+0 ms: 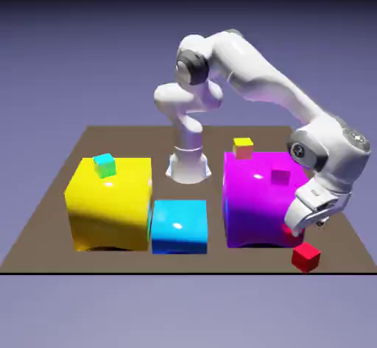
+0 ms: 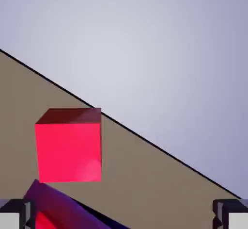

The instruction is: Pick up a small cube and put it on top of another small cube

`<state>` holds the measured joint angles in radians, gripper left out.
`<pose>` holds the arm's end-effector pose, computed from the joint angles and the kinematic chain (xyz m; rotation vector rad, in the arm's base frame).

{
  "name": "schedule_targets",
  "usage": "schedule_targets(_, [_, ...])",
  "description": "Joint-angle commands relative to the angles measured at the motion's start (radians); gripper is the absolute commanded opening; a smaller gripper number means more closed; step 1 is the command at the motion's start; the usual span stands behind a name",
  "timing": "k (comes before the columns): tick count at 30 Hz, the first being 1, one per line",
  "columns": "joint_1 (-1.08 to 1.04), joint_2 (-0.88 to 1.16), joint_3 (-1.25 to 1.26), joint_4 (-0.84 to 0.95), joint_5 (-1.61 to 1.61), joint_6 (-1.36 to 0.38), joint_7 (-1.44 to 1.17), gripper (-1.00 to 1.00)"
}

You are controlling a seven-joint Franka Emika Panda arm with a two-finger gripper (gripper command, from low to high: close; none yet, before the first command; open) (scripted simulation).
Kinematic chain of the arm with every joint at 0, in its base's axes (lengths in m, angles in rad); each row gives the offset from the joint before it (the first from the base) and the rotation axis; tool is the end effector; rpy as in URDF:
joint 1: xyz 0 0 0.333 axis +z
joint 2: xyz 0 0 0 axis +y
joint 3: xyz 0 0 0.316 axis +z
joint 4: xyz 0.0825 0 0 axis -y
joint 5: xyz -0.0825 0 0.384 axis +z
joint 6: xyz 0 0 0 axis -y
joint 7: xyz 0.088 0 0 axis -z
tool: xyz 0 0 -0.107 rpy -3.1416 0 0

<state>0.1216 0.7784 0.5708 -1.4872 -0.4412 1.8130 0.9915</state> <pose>0.5759 0.3535 0.2396 2.8779 -0.2760 -0.3095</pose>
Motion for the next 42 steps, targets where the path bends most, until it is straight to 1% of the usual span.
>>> schedule_targets(1, [0.003, 0.036, 0.015, 0.036, -0.012, -0.033, 0.007, 0.0])
schedule_targets(8, [0.022, 0.275, 0.116, 0.27, -0.09, -0.249, 0.051, 0.0])
schedule_targets(9, [0.022, 0.275, 0.116, 0.27, -0.09, -0.249, 0.051, 0.0])
schedule_targets(13, [-0.012, 0.309, 0.094, 0.14, -0.124, -0.105, 0.08, 0.0])
schedule_targets(14, [-0.012, 0.309, 0.094, 0.139, -0.124, -0.105, 0.08, -1.0])
schedule_targets(15, [-0.012, 0.309, 0.094, 0.139, -0.124, -0.105, 0.08, -1.0])
schedule_targets(19, [0.022, 0.26, 0.113, 0.262, -0.082, -0.253, 0.048, -1.0])
schedule_targets(41, [-0.014, -0.537, -0.069, -0.161, 0.368, -0.454, -0.112, -1.0])
schedule_targets(42, [-0.014, -0.539, -0.069, -0.162, 0.369, -0.455, -0.113, -1.0])
